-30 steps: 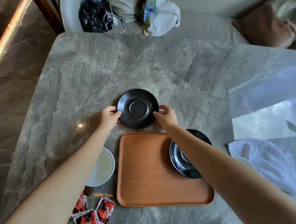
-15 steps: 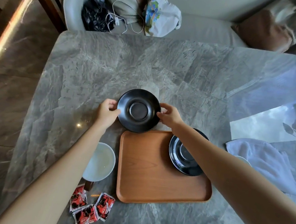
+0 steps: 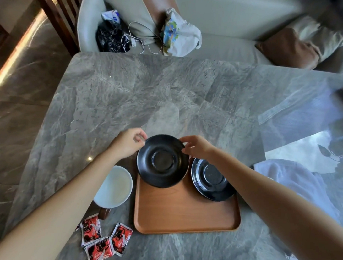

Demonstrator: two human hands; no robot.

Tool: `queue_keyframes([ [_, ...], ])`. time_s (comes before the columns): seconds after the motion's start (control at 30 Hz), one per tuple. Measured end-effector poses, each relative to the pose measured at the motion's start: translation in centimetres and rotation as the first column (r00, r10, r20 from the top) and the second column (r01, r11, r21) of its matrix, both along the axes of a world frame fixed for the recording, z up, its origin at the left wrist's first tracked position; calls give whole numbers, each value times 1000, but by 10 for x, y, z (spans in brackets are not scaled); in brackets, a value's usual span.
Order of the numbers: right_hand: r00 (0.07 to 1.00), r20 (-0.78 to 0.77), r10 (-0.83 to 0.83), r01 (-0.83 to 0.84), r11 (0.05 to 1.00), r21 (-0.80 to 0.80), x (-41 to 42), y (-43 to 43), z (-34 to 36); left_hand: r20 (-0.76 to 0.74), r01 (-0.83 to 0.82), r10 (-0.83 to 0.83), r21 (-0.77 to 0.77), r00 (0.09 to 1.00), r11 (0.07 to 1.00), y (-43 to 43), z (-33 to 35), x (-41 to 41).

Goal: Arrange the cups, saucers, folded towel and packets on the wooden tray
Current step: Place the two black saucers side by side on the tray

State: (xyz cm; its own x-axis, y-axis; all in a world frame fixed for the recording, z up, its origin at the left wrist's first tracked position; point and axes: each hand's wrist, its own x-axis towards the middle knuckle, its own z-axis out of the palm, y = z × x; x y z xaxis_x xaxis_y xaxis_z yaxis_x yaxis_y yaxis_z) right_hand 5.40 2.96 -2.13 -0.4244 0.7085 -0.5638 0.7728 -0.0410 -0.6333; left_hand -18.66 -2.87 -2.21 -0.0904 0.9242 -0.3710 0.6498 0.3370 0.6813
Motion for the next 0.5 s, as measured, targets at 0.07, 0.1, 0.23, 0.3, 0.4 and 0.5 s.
queue_keyframes([
  [0.07, 991, 94, 92, -96, 994, 48, -2, -5, -2, -33, 62, -64, -59, 997, 996, -7, -5, 3],
  [0.1, 981, 142, 131, -142, 987, 71, -3, -6, -2, -41, 87, -90, -84, 995, 993, -10, -8, 4],
  [0.23, 952, 226, 205, -229, 970, 84, -9, -9, -4, -95, 133, -147, -140, 985, 981, -21, -16, 6],
  [0.3, 948, 236, 215, -241, 966, 89, -11, -11, -5, -132, 144, -164, -152, 978, 978, -24, -19, 7],
  [0.4, 958, 222, 183, -214, 969, 125, -13, -14, -10, -170, 169, -198, -172, 965, 970, -24, -22, 9],
  [0.5, 968, 210, 139, -176, 969, 171, -15, -16, -13, -202, 199, -233, -173, 951, 965, -21, -23, 8],
])
